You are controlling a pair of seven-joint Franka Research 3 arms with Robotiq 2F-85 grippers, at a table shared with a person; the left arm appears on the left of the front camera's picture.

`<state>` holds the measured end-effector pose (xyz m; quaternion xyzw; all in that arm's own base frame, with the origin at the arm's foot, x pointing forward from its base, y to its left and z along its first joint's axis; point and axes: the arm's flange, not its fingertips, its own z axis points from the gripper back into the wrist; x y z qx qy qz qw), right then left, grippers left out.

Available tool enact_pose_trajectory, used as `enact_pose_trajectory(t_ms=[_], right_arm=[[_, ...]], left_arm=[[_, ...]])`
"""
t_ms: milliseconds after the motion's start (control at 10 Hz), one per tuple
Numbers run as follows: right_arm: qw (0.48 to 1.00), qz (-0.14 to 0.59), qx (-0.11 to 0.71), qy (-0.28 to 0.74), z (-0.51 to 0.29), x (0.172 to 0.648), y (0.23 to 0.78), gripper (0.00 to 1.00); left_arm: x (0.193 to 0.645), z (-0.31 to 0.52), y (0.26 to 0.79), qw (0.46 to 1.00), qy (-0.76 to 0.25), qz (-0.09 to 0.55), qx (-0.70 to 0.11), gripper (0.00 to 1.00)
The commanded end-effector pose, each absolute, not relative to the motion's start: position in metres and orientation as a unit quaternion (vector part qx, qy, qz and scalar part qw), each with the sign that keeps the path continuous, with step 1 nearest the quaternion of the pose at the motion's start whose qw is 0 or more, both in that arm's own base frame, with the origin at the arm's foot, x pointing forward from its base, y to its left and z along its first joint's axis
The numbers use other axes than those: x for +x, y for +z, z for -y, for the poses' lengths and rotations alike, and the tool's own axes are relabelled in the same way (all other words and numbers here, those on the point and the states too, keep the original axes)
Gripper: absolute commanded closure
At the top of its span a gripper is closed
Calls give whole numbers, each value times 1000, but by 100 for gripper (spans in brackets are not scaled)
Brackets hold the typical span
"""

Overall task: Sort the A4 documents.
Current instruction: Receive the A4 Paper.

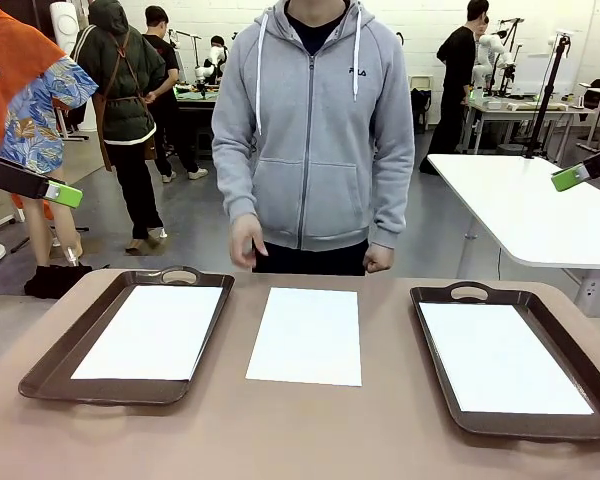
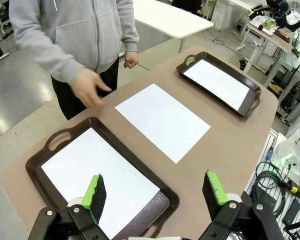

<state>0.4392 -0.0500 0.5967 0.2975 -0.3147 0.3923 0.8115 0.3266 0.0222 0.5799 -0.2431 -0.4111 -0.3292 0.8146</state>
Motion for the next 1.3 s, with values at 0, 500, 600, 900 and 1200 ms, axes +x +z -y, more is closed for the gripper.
enact_pose_trajectory(t_ms=[0, 500, 600, 900, 1200], right_arm=[[811, 313, 299, 393, 49, 439, 596, 0], [811, 313, 299, 393, 49, 439, 596, 0], [811, 313, 299, 393, 49, 439, 596, 0], [811, 313, 299, 393, 49, 439, 596, 0], [811, 313, 299, 393, 49, 439, 596, 0]], left_arm=[[327, -22, 580, 813, -332, 412, -245, 0], [327, -22, 580, 813, -332, 412, -245, 0], [327, -22, 580, 813, -332, 412, -245, 0], [327, -22, 580, 813, -332, 412, -245, 0], [327, -22, 580, 813, -332, 412, -245, 0]])
